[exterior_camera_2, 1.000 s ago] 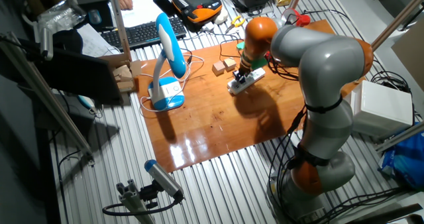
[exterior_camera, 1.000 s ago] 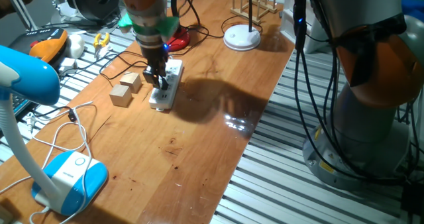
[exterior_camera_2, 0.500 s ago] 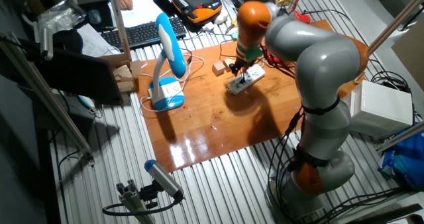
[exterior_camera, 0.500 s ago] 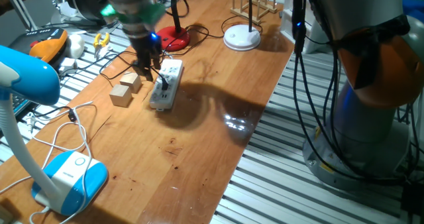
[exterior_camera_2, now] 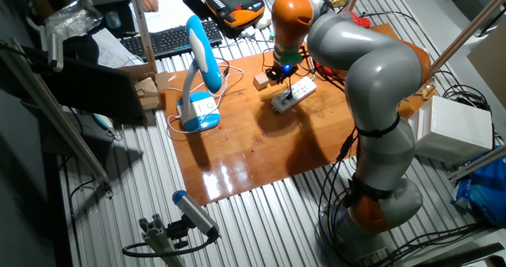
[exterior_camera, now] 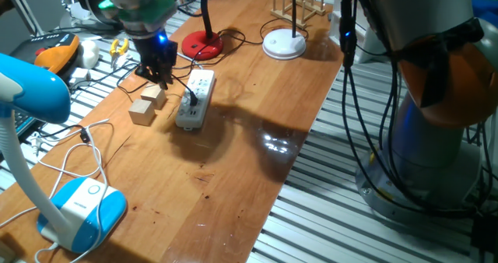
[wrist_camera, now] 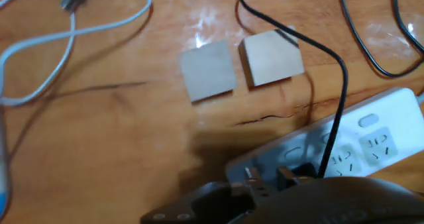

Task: Plug in the power cord of the desk lamp, turn on the socket, and light up the desk lamp

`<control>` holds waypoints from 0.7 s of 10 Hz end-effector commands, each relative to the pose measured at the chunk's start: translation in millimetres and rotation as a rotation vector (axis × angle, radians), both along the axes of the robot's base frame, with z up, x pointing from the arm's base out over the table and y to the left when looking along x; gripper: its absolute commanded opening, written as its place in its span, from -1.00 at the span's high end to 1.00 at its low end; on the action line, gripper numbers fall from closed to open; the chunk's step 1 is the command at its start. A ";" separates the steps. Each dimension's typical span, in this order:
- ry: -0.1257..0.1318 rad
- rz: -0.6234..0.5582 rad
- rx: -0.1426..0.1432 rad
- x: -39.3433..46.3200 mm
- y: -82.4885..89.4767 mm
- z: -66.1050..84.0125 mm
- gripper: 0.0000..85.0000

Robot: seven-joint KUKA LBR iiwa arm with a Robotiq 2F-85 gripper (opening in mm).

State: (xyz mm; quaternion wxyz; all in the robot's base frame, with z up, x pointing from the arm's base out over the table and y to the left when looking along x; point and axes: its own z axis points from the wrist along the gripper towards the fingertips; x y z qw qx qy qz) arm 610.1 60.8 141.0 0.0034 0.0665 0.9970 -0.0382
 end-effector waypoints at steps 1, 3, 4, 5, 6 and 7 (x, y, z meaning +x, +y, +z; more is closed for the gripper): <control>-0.022 -0.170 0.021 4.0 -1.7 -4.8 1.00; -0.009 -0.348 0.030 9.7 -5.6 -14.5 1.00; 0.000 -0.390 0.034 9.7 -8.4 -18.5 1.00; 0.007 -0.418 0.032 8.9 -12.0 -22.9 1.00; 0.006 -0.455 0.041 9.0 -14.1 -27.0 0.60; -0.004 -0.497 0.047 9.8 -15.1 -31.1 0.60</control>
